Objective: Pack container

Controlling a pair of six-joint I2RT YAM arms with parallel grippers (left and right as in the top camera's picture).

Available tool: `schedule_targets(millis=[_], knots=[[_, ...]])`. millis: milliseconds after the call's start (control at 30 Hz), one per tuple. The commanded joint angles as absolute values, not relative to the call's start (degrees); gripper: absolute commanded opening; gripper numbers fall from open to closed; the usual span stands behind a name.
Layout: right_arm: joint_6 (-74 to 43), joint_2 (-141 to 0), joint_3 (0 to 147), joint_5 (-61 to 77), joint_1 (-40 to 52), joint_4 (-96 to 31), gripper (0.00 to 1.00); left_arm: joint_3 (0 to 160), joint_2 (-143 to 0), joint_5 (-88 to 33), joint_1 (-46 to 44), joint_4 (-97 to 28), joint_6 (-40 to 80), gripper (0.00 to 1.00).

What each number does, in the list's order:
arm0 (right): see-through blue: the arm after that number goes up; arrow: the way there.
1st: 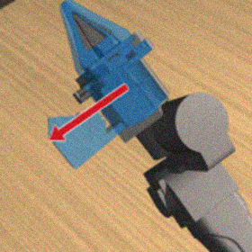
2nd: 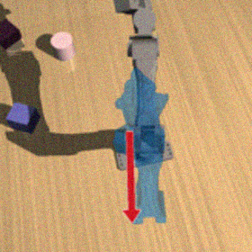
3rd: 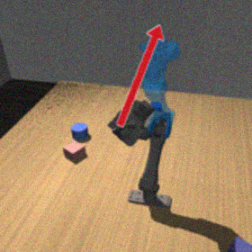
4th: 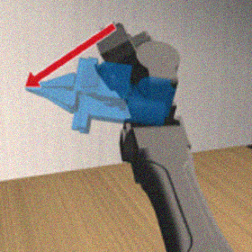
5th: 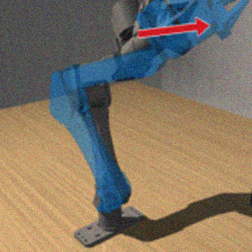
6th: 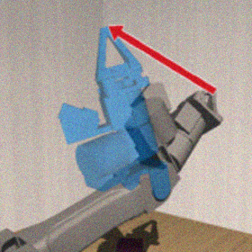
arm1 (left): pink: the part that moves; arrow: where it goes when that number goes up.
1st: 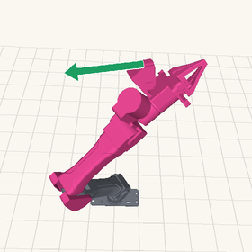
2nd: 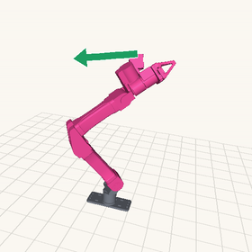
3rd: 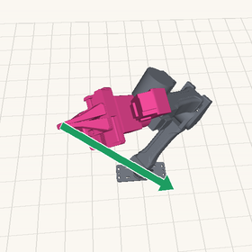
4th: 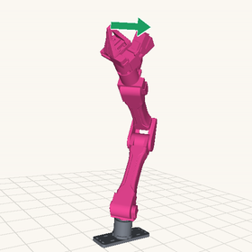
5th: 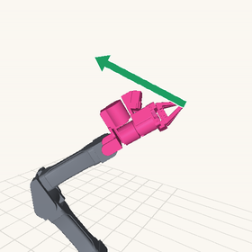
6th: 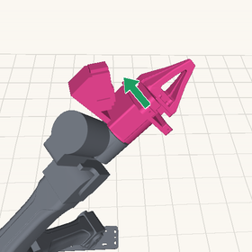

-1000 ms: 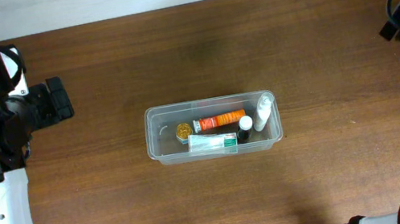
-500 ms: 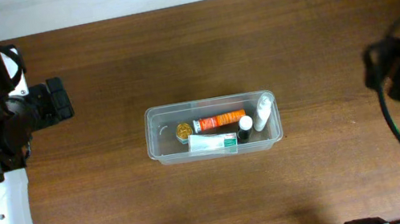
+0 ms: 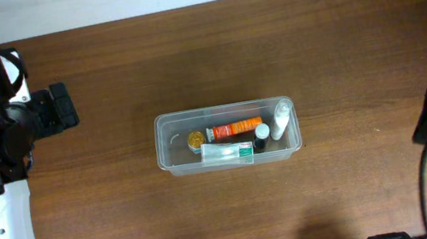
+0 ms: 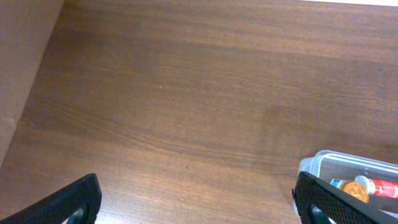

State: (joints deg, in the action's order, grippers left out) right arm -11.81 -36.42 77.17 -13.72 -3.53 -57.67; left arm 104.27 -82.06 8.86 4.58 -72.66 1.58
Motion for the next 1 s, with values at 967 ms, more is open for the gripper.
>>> schedule_targets(millis=[967], knots=[[-11.16, -0.19, 10.50, -4.47, -3.07, -45.32, 0.98, 104.95, -81.73, 8.64, 4.67, -72.55, 2.37, 0.99]])
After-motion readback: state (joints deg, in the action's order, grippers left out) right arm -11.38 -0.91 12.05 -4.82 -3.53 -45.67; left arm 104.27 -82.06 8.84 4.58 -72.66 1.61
